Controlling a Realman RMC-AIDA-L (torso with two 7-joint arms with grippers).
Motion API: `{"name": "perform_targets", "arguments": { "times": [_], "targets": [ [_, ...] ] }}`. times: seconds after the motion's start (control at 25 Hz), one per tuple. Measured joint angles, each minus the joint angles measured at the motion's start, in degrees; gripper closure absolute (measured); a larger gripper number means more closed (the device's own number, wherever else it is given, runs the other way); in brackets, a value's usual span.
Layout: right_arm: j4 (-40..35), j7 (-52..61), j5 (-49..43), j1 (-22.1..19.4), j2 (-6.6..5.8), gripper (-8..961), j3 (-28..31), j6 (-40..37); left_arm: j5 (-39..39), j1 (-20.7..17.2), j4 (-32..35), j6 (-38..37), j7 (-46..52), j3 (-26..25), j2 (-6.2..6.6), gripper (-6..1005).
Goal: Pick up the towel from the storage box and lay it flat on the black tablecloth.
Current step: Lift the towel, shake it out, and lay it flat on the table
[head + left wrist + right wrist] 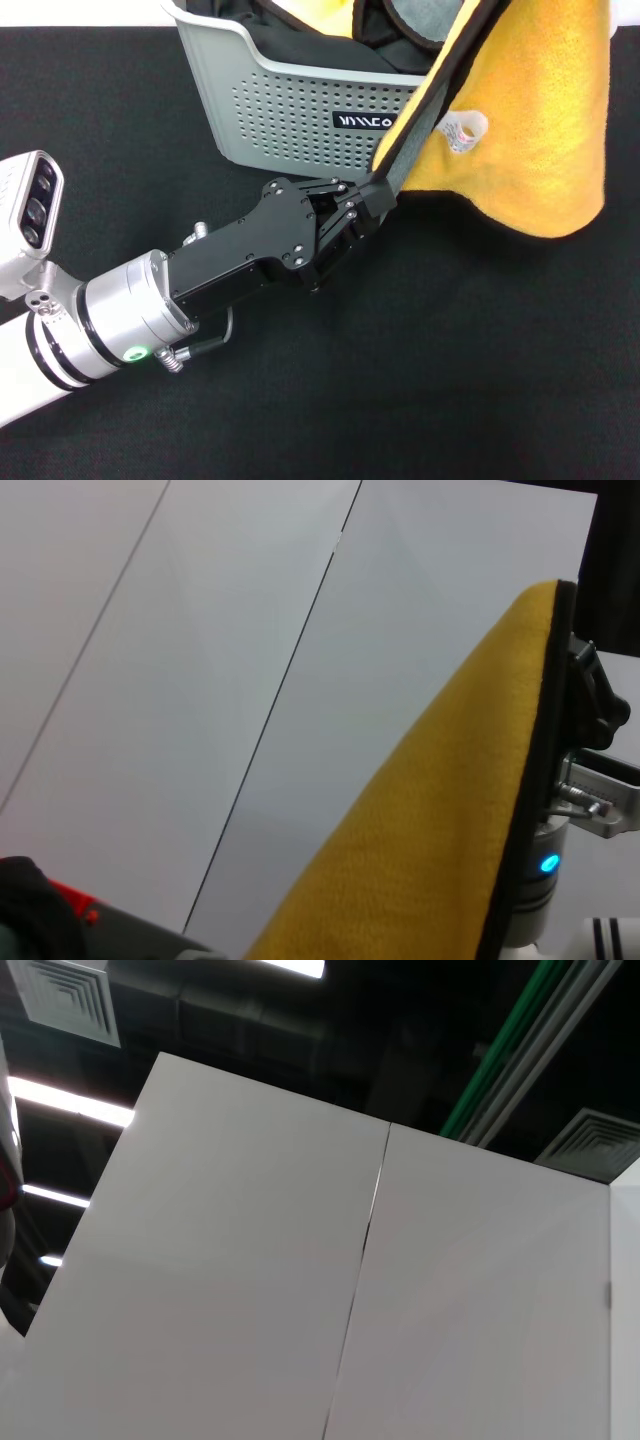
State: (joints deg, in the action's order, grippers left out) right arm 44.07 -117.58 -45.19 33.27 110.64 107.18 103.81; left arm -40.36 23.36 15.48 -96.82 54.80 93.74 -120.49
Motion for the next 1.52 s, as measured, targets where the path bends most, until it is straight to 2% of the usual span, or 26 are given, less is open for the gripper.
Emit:
{"name": "perform_targets", "arguments": {
  "times": [0.56, 1.08, 1.2, 1.4, 1.52],
  "targets": [
    [0.66, 0.15, 0.23, 0.00, -0.13, 937, 1.18, 0.27, 1.40, -0.05, -0.10, 3.62, -0.82, -0.14, -0.01, 967],
    [0.64, 0.61, 0.28, -1.41, 0.48, 937, 1.22, 0.43, 4.41, -0.68, -0.28, 2.62, -1.77, -0.24, 0.40, 978],
    [0.58, 1.41, -0.88, -2.55, 1.12, 937, 0.92, 0.41, 4.68, -1.27, -0.22, -0.90, -1.33, -1.38, 1.38, 987],
    [1.67, 3.90, -5.14, -4.70, 3.40, 937, 0.55, 0.44, 4.61, -4.54, 0.53, -10.28, -0.80, -4.32, 4.79, 996],
    [4.70, 5.82, -7.74, -7.63, 4.70, 937, -0.21, 0.37, 3.67, -6.13, 0.82, -16.78, -1.06, -4.51, 6.84, 995]
  ]
}}
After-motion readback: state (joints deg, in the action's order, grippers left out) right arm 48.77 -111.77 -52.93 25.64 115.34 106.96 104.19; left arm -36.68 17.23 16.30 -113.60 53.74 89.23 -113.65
